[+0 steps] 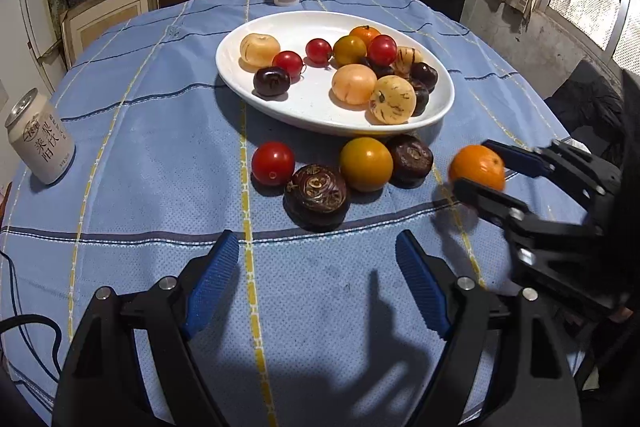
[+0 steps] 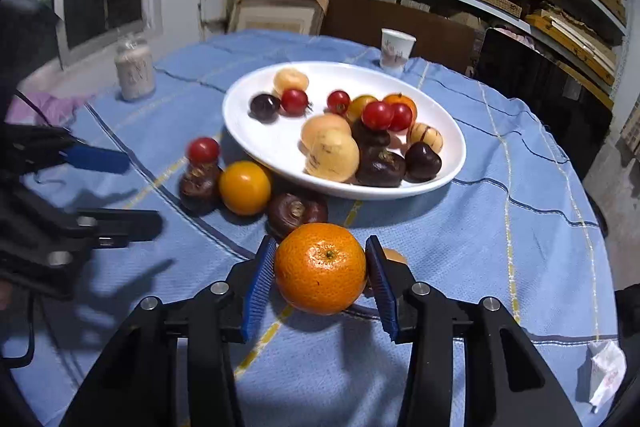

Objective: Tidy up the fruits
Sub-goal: 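Withdraw and grasp the mandarin orange with the right tool, then grasp the dark brown persimmon with the left tool while the right tool holds the mandarin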

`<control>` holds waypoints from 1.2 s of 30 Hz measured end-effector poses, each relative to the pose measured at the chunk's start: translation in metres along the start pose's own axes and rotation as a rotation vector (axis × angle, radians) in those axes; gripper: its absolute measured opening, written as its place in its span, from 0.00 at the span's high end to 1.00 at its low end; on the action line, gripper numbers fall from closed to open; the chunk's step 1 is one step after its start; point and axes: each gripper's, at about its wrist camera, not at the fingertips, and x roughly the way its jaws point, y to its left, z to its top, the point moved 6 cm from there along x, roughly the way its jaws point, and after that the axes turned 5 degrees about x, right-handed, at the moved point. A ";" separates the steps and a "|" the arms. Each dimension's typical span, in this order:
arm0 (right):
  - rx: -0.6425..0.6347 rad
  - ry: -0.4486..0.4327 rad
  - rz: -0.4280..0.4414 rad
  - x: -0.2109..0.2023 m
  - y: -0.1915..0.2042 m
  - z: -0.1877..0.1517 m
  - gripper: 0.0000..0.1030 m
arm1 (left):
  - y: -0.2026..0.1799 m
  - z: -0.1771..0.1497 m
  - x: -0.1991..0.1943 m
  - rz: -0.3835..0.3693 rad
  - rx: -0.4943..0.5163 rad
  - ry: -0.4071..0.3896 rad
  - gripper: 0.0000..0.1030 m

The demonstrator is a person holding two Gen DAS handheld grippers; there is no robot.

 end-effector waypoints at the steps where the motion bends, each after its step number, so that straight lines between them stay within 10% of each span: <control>1: 0.017 -0.008 0.043 -0.007 0.000 -0.004 0.55 | 0.001 0.001 0.003 -0.017 -0.015 0.005 0.24; 11: 0.212 -0.003 0.156 -0.014 -0.029 -0.012 0.54 | 0.006 0.012 0.039 0.001 -0.067 0.048 0.40; 24: 0.200 0.001 0.165 -0.012 -0.025 -0.013 0.54 | -0.004 0.018 0.041 0.127 0.026 -0.010 0.42; 27: 0.207 0.001 0.167 -0.013 -0.026 -0.013 0.54 | -0.011 0.016 0.038 0.157 0.080 -0.030 0.59; 36: 0.218 -0.008 0.169 -0.015 -0.030 -0.013 0.54 | -0.008 0.006 0.015 0.125 0.059 -0.083 0.59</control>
